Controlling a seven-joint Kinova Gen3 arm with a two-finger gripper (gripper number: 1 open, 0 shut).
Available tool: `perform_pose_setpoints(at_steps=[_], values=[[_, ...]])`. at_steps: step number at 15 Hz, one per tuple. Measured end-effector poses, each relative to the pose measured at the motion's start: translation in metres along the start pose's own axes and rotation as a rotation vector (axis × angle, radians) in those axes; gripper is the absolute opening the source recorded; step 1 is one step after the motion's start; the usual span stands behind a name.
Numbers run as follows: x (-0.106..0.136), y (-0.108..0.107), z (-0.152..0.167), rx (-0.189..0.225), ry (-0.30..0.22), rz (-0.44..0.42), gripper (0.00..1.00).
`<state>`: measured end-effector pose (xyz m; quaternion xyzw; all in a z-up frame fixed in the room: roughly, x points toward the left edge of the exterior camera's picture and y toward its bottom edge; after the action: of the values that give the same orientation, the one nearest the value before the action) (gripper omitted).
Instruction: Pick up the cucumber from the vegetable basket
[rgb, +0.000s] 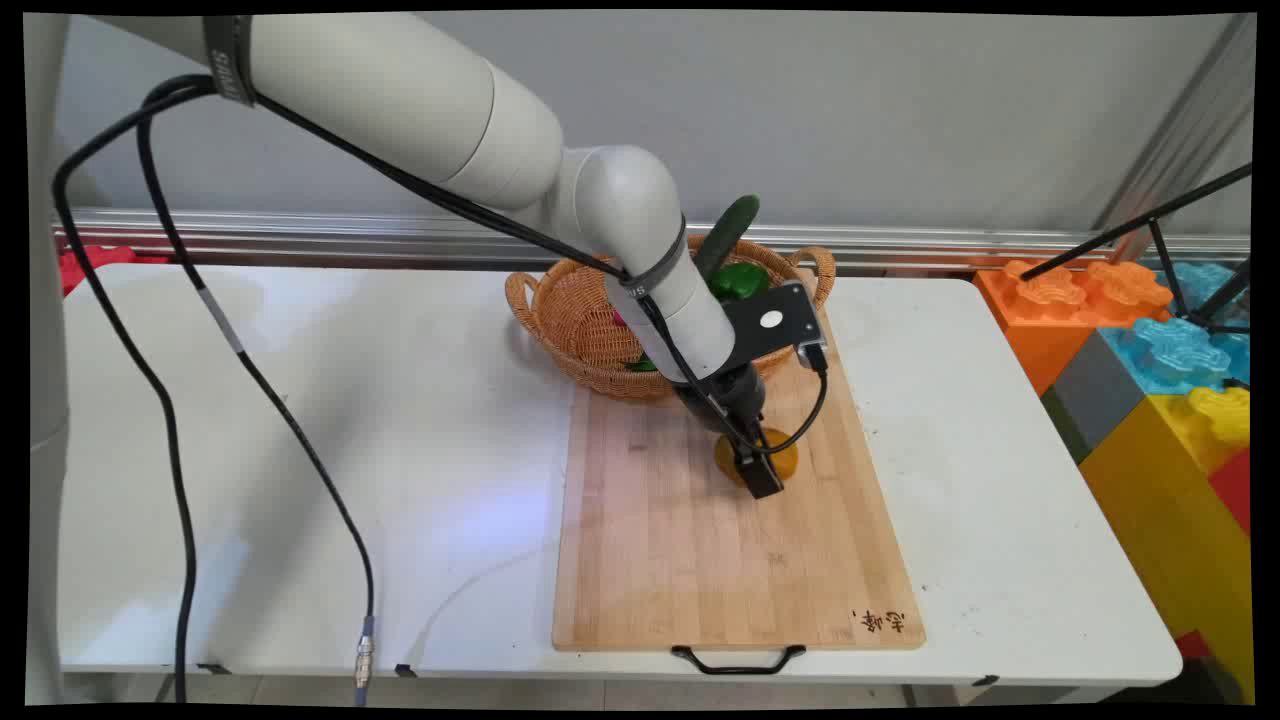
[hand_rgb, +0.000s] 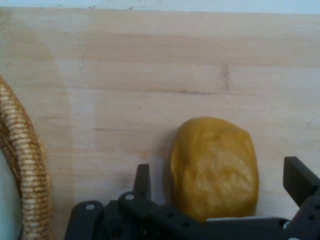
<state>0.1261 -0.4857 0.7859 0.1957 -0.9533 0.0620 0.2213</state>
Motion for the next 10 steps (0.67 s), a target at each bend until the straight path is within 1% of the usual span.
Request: perform_pose_setpoints(at_steps=[3,7,8,10], values=[[0.005,-0.001,-0.008,0.012,0.017,-0.043,1.00],[0.022,-0.013,-0.042,0.049,0.079,-0.132,1.00],[0.025,-0.017,-0.051,0.061,0.092,-0.150,1.00],[0.033,-0.030,-0.072,0.108,0.127,-0.199,1.00]])
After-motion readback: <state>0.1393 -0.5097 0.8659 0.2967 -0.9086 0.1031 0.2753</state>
